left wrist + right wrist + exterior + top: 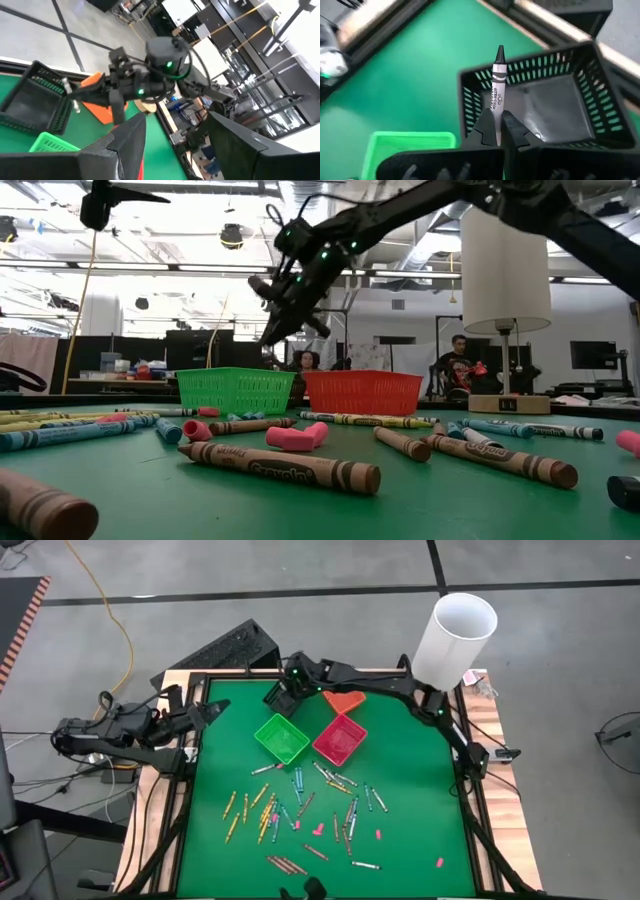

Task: Sort crayons
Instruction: Put the black crayon into the black bin

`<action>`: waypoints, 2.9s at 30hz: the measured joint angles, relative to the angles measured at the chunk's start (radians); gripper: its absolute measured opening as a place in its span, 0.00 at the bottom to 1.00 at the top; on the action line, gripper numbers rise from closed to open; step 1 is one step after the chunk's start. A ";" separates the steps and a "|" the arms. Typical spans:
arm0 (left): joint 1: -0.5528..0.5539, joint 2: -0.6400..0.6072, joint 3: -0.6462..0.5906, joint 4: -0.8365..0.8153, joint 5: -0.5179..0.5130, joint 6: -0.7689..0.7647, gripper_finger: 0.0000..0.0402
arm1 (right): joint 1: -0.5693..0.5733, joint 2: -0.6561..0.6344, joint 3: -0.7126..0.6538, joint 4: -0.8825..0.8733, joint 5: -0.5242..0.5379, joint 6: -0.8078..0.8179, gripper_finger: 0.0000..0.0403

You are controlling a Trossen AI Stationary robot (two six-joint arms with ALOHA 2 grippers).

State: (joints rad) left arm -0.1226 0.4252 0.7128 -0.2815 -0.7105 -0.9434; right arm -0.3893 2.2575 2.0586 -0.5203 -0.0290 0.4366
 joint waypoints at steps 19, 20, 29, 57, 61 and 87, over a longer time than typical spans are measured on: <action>0.000 0.000 0.000 -0.022 -0.061 -0.005 0.50 | -0.025 0.079 0.019 -0.003 0.055 -0.024 0.12; 0.000 0.000 0.000 -0.022 -0.061 -0.005 0.50 | -0.025 0.079 0.019 -0.004 0.055 -0.025 0.14; 0.000 0.000 0.000 -0.021 -0.061 -0.004 0.50 | -0.026 0.076 0.036 -0.039 -0.003 -0.034 0.27; 0.000 0.000 0.000 -0.071 -0.057 0.009 0.50 | 0.410 -0.627 0.064 -1.045 0.370 0.103 0.27; 0.000 0.000 0.000 -0.074 -0.056 0.006 0.50 | 0.488 -0.731 -0.181 -1.026 0.374 0.314 0.27; 0.000 0.000 0.000 -0.219 0.084 -0.217 0.50 | 0.697 -0.847 -0.973 -0.507 0.061 0.713 0.32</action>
State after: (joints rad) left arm -0.1230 0.4255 0.7128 -0.5007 -0.6261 -1.1601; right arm 0.3078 1.4105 1.0857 -1.0278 0.0321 1.1500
